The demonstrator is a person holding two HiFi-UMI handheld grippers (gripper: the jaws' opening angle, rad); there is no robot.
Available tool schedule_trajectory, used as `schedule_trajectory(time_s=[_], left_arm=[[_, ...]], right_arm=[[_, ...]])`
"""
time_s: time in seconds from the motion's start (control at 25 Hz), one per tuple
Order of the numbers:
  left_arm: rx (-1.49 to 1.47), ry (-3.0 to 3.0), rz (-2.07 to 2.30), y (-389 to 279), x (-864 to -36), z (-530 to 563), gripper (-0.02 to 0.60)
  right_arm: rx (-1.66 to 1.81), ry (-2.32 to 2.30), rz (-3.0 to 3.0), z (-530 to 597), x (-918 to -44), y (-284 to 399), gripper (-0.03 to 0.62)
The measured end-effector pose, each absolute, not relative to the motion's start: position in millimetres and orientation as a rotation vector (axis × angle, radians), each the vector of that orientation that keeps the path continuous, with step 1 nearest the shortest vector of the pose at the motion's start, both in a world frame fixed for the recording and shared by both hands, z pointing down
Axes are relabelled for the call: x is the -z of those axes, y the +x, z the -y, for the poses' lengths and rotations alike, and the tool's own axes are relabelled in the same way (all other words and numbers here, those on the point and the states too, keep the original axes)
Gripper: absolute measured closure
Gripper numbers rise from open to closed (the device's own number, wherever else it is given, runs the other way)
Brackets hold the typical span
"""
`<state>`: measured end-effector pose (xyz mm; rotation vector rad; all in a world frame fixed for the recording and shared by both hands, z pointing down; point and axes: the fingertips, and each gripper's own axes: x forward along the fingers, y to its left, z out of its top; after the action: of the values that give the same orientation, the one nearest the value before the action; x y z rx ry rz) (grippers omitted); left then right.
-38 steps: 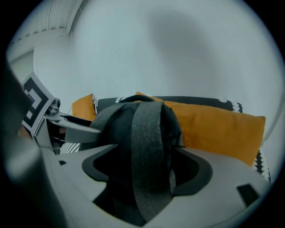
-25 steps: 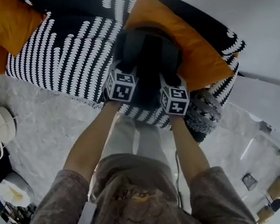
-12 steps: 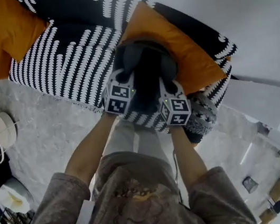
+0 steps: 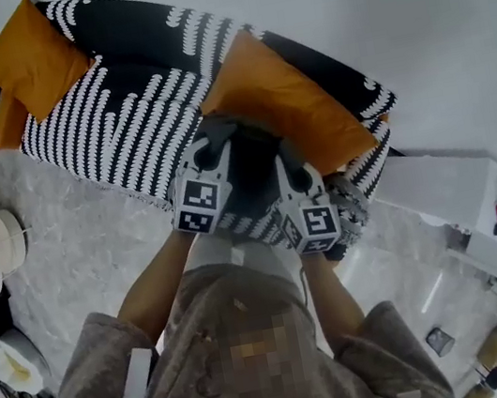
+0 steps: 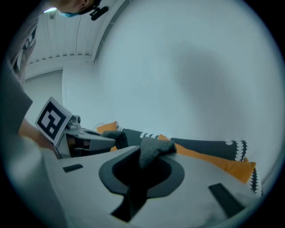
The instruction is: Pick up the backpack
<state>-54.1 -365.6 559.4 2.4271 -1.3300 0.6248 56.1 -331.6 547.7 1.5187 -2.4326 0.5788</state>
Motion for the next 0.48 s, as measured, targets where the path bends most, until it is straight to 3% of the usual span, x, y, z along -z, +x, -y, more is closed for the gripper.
schedule_trajectory(time_s=[0.48], left_arm=[[-0.345,2.51,1.483,-59,-435,324,0.552]], right_arm=[[-0.274,1.46,2.619,283,-427,54,0.559]])
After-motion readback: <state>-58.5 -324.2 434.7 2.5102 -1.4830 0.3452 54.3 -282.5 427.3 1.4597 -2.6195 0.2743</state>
